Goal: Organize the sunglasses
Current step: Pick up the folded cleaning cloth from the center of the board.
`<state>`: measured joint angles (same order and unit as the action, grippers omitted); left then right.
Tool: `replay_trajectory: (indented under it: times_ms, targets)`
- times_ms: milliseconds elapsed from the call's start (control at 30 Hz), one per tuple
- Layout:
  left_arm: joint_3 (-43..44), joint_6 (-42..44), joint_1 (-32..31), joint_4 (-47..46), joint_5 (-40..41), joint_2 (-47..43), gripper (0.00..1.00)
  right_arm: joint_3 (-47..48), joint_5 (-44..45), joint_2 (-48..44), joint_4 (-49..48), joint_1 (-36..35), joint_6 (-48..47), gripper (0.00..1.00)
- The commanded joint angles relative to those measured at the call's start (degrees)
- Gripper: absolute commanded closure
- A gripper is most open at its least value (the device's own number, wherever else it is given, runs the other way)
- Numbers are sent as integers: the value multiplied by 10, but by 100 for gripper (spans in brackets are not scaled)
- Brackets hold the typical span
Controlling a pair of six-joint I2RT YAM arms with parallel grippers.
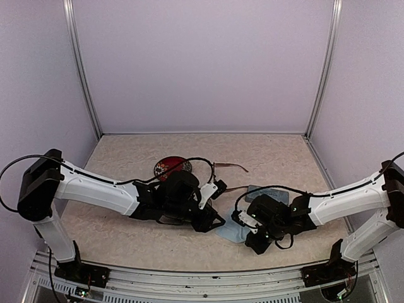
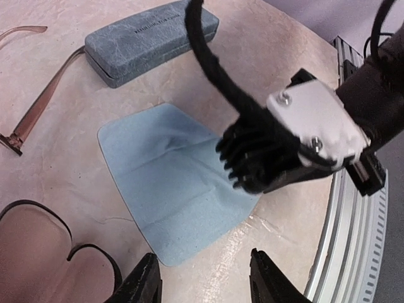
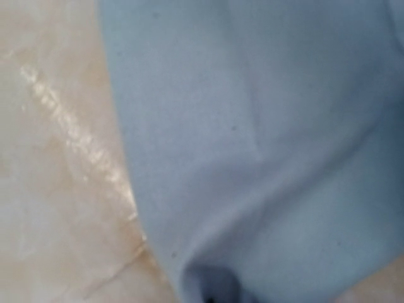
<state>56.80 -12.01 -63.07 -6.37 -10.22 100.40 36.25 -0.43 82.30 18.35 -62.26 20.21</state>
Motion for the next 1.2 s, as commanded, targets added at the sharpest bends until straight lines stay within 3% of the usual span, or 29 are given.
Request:
replay_trajectory:
  times_ms: [0,467,1167]
  targets:
    - [-13,63,-17,-26,3,6,54,-16,-30,-32,-7,18,12,100]
    - [73,228,-49,61,20,101,55,-37,-93,-85,0,75,30,100]
    - [107,271,-48,63,49,168,57,-63,-135,-109,-25,108,35,100]
